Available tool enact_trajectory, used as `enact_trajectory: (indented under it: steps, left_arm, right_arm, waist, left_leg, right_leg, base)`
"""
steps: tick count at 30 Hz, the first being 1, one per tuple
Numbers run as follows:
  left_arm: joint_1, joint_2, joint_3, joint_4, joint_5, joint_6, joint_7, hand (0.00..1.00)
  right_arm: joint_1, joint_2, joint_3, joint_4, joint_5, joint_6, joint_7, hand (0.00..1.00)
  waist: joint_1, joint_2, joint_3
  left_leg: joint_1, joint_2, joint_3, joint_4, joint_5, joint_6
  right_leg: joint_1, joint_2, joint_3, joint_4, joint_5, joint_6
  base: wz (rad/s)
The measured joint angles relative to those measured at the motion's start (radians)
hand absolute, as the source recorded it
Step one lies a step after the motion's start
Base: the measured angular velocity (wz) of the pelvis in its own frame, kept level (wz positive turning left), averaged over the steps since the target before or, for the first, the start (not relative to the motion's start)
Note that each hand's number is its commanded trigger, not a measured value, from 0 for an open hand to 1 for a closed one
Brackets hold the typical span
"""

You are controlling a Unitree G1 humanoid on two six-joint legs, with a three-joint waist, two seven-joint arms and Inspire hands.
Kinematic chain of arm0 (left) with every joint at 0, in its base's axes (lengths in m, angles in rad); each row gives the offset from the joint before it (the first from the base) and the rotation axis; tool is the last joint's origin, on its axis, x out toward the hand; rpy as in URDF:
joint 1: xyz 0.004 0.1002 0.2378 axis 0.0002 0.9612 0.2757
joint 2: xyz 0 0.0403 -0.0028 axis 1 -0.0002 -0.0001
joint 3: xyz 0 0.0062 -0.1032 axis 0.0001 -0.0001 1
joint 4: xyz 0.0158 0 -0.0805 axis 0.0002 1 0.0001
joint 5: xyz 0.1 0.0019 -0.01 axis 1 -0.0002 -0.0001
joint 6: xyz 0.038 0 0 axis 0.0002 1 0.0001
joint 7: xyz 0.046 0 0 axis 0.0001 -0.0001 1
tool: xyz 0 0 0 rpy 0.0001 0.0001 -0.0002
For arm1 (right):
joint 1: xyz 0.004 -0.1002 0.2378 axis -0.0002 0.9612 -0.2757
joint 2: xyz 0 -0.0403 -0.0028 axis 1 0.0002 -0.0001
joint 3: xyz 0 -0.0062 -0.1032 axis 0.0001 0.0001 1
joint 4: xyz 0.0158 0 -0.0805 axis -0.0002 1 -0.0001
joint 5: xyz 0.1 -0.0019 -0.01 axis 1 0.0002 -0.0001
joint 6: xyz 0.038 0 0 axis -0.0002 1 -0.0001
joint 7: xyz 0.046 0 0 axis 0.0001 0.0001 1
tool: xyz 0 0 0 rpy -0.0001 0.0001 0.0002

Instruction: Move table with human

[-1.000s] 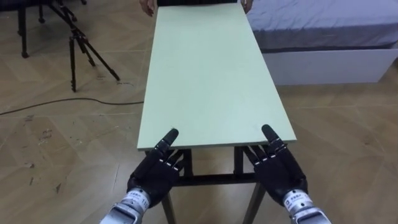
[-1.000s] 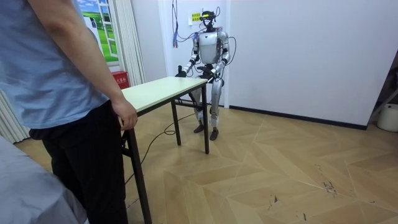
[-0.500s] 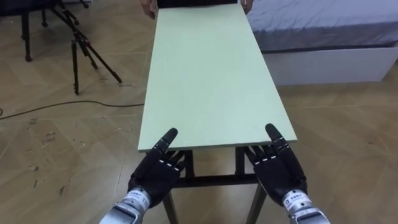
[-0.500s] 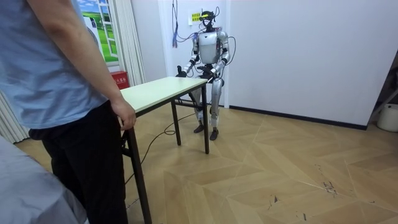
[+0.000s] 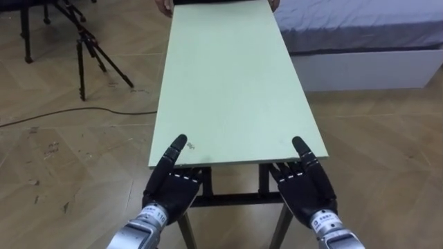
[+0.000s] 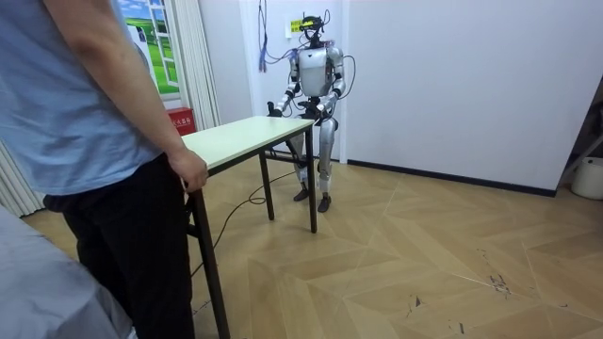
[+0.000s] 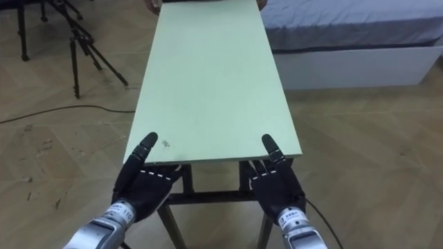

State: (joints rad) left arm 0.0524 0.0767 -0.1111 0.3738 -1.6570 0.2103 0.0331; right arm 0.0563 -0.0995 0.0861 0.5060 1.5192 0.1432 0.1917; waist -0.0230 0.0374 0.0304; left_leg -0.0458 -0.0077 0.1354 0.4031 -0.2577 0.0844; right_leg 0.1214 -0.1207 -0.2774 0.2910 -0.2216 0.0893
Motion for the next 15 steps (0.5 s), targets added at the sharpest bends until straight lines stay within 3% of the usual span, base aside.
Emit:
enact_trajectory:
  steps: [9,10,11,12,15]
  left_arm:
    - [-0.01,-0.017,0.02,0.004,0.0,-0.005,0.012,0.0]
    - [-0.012,-0.017,0.02,0.004,0.0,-0.007,0.016,0.09]
    - [-0.015,-0.018,0.02,0.005,0.0,-0.011,0.024,0.67]
    - [-0.018,-0.019,0.02,0.012,0.0,-0.011,0.025,1.0]
    - [-0.021,-0.022,0.02,0.02,0.0,-0.015,0.026,1.0]
  right_arm:
    - [-0.011,0.012,0.0,0.006,-0.017,-0.002,0.0,0.0]
    - [-0.015,0.013,0.0,0.007,-0.017,-0.002,0.0,0.15]
    - [-0.027,0.016,0.0,0.018,-0.015,-0.003,0.0,0.7]
    - [-0.037,0.017,0.0,0.029,-0.015,-0.003,-0.001,1.0]
    - [-0.041,0.018,0.0,0.031,-0.015,-0.003,-0.013,1.0]
  waist:
    - [0.0,-0.017,-0.0011]
    - [0.0,-0.017,-0.0011]
    - [-0.001,-0.017,-0.0011]
    - [-0.001,-0.017,-0.0012]
    - [0.0,-0.017,-0.0015]
  left_leg:
    - [-0.003,0.0,-0.001,-0.001,0.0,-0.001]
    - [-0.004,0.0,-0.001,-0.002,0.001,-0.001]
    - [-0.004,0.0,0.0,-0.004,0.002,-0.002]
    - [-0.002,0.0,0.0,-0.006,0.002,-0.002]
    - [-0.001,0.0,0.0,-0.009,0.003,-0.004]
  right_leg:
    - [-0.008,0.001,0.001,-0.001,0.0,0.0]
    - [-0.009,0.001,0.0,-0.001,0.001,-0.001]
    - [-0.011,0.001,0.0,-0.001,0.001,-0.002]
    - [-0.01,0.0,0.0,-0.001,0.001,-0.002]
    - [-0.01,0.001,-0.001,-0.001,0.001,-0.002]
  base:
    - [0.0]
    - [0.0]
    - [0.0]
    - [0.0]
    - [0.0]
